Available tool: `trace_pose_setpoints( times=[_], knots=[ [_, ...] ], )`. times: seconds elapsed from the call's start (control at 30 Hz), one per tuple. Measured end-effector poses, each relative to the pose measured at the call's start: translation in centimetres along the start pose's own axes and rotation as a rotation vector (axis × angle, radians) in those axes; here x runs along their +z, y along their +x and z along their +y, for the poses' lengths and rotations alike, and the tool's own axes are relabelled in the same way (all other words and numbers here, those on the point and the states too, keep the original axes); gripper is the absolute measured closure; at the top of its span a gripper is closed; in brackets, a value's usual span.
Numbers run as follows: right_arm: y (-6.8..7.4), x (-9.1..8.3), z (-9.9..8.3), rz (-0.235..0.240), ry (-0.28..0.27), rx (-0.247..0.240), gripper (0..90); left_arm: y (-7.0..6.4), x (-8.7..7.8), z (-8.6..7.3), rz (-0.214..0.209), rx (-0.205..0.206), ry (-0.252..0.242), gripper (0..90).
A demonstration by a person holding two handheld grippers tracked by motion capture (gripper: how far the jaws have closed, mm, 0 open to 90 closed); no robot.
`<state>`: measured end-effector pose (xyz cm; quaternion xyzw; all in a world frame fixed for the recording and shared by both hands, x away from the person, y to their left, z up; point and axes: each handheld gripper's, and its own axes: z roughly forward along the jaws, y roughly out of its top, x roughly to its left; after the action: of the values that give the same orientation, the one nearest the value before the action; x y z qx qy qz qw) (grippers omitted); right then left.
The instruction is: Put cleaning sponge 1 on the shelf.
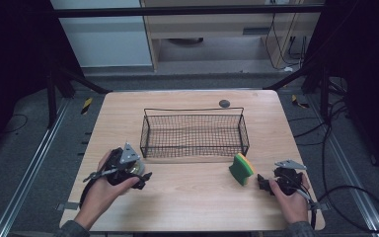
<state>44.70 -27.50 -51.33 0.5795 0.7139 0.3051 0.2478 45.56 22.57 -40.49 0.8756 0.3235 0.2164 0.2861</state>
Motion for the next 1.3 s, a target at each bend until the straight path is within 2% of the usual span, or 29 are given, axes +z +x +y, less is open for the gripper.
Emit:
trace_pose_setpoints(
  times=[0.1,0.13,0.2,0.27,0.3,0.4,0.57,0.67,0.7,0.73,0.77,0.87,0.93,1.1,1.2,1.23,1.27,1.3],
  knots=[
    [0.0,0.0,0.0,0.003,-0.003,-0.001,0.8,0.8,-0.6,-0.1,0.017,0.004,0.027,5.4],
    [0.0,0.0,0.0,0.004,-0.001,-0.002,0.9,1.7,-1.1,-0.4,-0.002,-0.033,0.046,5.1],
    [0.0,0.0,0.0,0.001,0.0,-0.001,0.8,2.1,-1.3,-0.6,-0.002,-0.04,0.064,5.1],
    [0.0,0.0,0.0,0.0,0.001,0.0,0.8,2.7,-1.5,-0.8,0.01,-0.027,0.098,5.2],
    [0.1,-0.1,0.0,0.0,0.003,0.004,0.8,3.0,-1.5,-1.0,0.002,-0.016,0.12,5.7],
    [0.1,-0.1,0.0,-0.004,0.006,0.01,0.8,3.7,-1.4,-1.4,-0.012,-0.014,0.157,6.6],
    [0.1,-0.1,0.0,-0.004,0.01,0.006,0.8,4.6,-1.2,-1.8,-0.023,-0.043,0.193,10.4],
    [0.1,-0.1,0.0,-0.004,0.011,0.006,0.8,5.3,-1.2,-1.9,-0.032,-0.078,0.236,14.8],
    [0.1,-0.1,0.0,-0.003,0.011,0.005,0.8,5.4,-1.2,-1.9,-0.028,-0.09,0.25,15.5],
    [0.1,-0.1,0.0,-0.003,0.011,0.005,0.8,5.6,-1.2,-1.6,-0.032,-0.092,0.28,19.8],
    [0.1,-0.1,0.0,-0.003,0.011,0.005,0.8,5.6,-1.2,-1.6,-0.032,-0.092,0.28,20.7],
    [0.1,-0.1,0.0,-0.002,0.009,0.0,0.8,5.9,-1.2,-1.1,-0.049,-0.113,0.324,23.3],
    [0.1,-0.1,0.0,-0.002,0.009,0.0,0.8,6.1,-1.0,-0.9,-0.05,-0.112,0.35,26.2],
    [0.1,-0.1,0.0,-0.001,0.009,-0.002,0.8,6.4,-0.1,-0.3,-0.086,-0.121,0.385,35.5],
    [0.0,-0.1,0.0,-0.001,0.008,-0.005,0.8,6.4,1.0,0.0,-0.108,-0.115,0.442,43.4],
    [0.0,-0.1,0.0,-0.001,0.008,-0.005,0.8,6.4,1.0,0.0,-0.108,-0.115,0.442,44.7],
    [0.0,-0.1,0.0,0.0,0.009,-0.005,0.8,6.2,1.5,0.0,-0.107,-0.113,0.473,45.3],
    [0.0,-0.1,0.0,0.0,0.009,-0.005,0.8,6.2,1.5,0.0,-0.107,-0.113,0.473,45.9]
  ],
)
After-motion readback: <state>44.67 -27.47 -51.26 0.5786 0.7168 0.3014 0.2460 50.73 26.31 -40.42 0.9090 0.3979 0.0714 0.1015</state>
